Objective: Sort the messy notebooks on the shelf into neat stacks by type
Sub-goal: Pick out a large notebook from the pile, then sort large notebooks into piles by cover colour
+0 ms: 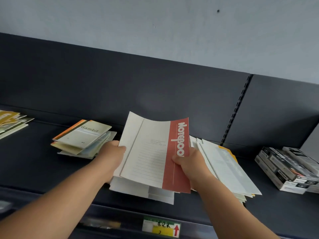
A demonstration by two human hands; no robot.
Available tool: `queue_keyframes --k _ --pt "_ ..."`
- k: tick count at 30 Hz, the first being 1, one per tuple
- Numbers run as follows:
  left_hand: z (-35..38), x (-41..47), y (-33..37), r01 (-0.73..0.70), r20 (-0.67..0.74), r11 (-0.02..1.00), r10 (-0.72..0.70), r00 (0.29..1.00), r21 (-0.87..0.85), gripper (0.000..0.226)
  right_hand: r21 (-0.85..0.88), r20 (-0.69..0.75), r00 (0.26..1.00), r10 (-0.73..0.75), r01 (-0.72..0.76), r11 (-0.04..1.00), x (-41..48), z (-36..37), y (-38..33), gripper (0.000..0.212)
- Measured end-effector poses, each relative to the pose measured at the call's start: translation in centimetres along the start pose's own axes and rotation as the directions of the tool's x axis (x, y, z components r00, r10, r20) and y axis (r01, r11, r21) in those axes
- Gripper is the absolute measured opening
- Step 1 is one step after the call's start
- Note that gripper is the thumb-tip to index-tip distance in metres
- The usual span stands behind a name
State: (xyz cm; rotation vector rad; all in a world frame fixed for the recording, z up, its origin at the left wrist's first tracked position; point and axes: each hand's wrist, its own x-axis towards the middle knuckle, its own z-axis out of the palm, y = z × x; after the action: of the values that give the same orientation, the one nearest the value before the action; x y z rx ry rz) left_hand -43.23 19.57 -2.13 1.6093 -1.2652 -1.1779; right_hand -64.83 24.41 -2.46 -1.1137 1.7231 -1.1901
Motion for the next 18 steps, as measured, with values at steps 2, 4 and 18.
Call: queue_keyframes --k 2,4,18 --pt "-0.6 0.9 -0.6 0.006 0.023 0.995 -0.008 1.0 0.098 0.023 -0.105 -0.023 0.999 -0.034 0.031 0.994 0.3 1.4 0.0 0.015" --pt "-1.0 1.2 -1.1 0.013 0.058 0.971 -0.028 0.998 0.238 0.039 -0.24 -0.03 0.999 -0.041 0.033 0.97 0.6 2.6 0.2 0.022" --pt "-9.5 0.5 -3.0 -0.411 0.093 0.48 0.557 0.825 0.775 0.061 -0.791 0.189 0.94 -0.283 0.317 0.523 -3.8 13.3 -4.6 0.062"
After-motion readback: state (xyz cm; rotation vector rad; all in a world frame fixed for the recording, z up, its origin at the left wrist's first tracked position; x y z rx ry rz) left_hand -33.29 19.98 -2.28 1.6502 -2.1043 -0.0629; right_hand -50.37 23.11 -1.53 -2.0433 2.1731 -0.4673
